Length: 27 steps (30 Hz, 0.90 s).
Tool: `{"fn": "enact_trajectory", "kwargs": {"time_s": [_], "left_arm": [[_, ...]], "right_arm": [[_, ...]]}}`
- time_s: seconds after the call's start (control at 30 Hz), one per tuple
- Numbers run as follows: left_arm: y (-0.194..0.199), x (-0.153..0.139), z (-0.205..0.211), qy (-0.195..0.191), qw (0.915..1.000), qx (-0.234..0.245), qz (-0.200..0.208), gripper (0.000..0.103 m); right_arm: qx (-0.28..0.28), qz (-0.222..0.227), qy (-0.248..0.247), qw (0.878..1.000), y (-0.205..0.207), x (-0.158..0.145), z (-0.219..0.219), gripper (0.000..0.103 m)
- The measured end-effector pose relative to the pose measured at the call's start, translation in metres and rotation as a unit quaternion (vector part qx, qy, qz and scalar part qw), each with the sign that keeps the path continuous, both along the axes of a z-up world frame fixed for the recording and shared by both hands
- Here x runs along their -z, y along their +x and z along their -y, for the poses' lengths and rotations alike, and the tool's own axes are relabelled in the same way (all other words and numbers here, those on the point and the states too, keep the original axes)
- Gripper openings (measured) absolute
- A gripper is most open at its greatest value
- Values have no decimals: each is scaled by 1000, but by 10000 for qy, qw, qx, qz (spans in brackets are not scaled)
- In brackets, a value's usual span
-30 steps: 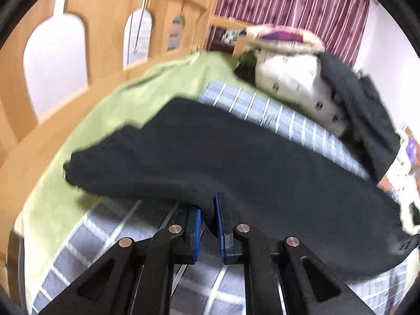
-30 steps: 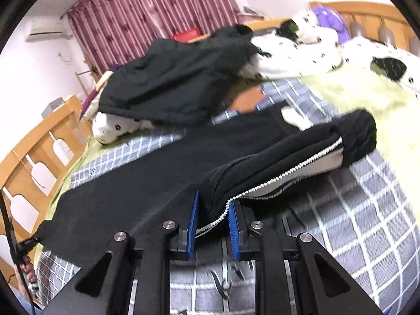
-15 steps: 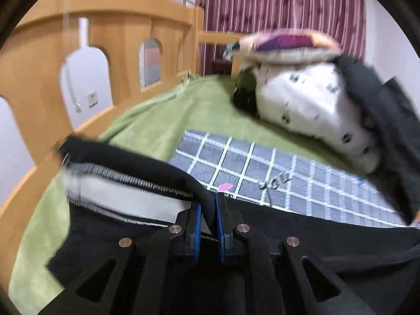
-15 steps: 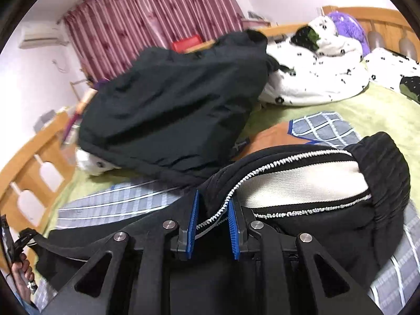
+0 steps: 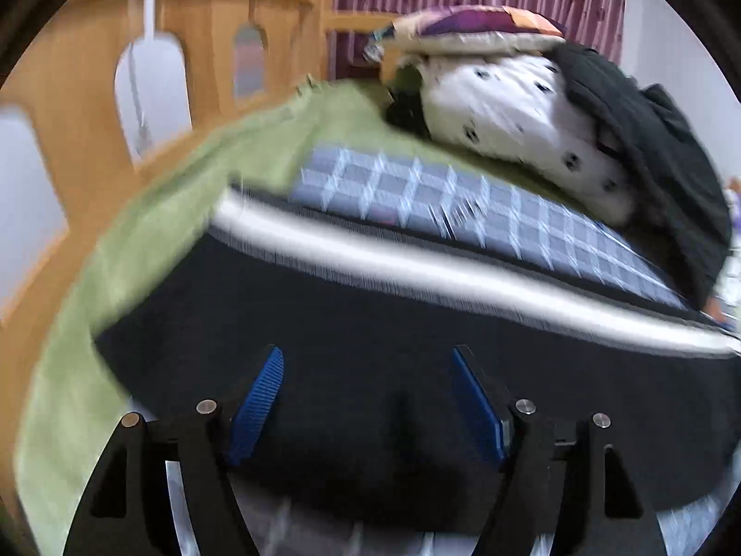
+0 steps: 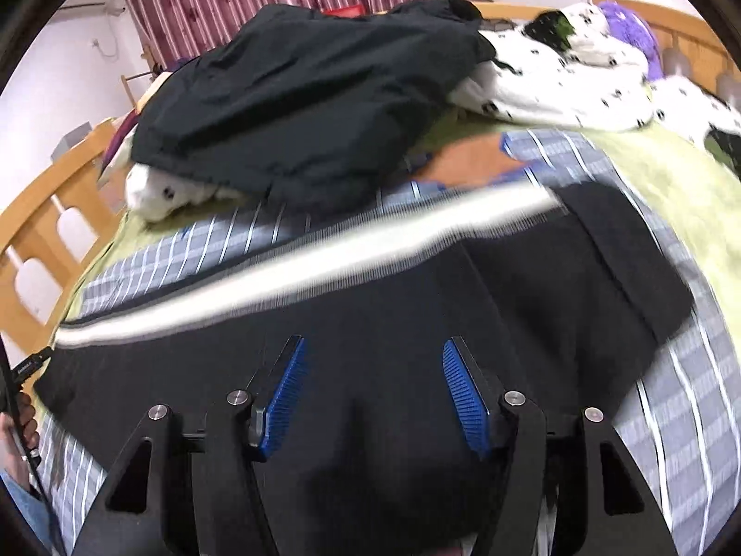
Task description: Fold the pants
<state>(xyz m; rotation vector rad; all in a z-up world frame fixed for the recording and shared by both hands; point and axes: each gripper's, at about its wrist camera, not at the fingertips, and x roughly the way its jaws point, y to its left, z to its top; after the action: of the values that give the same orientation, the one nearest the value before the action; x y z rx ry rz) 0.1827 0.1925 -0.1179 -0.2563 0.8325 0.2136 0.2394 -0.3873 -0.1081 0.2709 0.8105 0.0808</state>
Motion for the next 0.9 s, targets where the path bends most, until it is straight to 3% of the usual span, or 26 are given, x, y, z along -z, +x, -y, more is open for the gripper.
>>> {"fn": "enact_trajectory", "kwargs": {"time_s": [0.1, 0.2, 0.33, 0.47, 0.67, 0.77, 0.8, 0.9], "left_arm": [[-34, 23, -10, -720, 9973, 26, -102, 73], [-54, 55, -27, -1467, 9885, -194, -304, 73], [-59, 60, -39, -1875, 9815, -379, 72, 73], [-43, 61, -46, -1884, 9809, -480, 105, 73], [-8, 63, -55, -1694, 9829, -707, 120, 68], [0, 64, -56, -1402, 9867, -817, 112, 50], [2, 64, -57, -1310, 9875, -874, 93, 36], [7, 62, -65, -1332, 9865, -955, 12, 19]], "right_arm": [[211, -59, 189, 9996, -52, 16, 17, 60], [348, -282, 523, 9976, -80, 37, 30, 60], [588, -332, 1076, 9919, -96, 55, 43, 60], [584, -131, 1413, 9882, -88, 54, 43, 60], [737, -259, 1332, 9880, -34, 64, 44, 59], [932, -273, 1209, 9879, -7, 64, 48, 48], [1029, -333, 1135, 9876, 1, 65, 50, 32], [1163, -334, 1275, 9844, 13, 66, 59, 16]]}}
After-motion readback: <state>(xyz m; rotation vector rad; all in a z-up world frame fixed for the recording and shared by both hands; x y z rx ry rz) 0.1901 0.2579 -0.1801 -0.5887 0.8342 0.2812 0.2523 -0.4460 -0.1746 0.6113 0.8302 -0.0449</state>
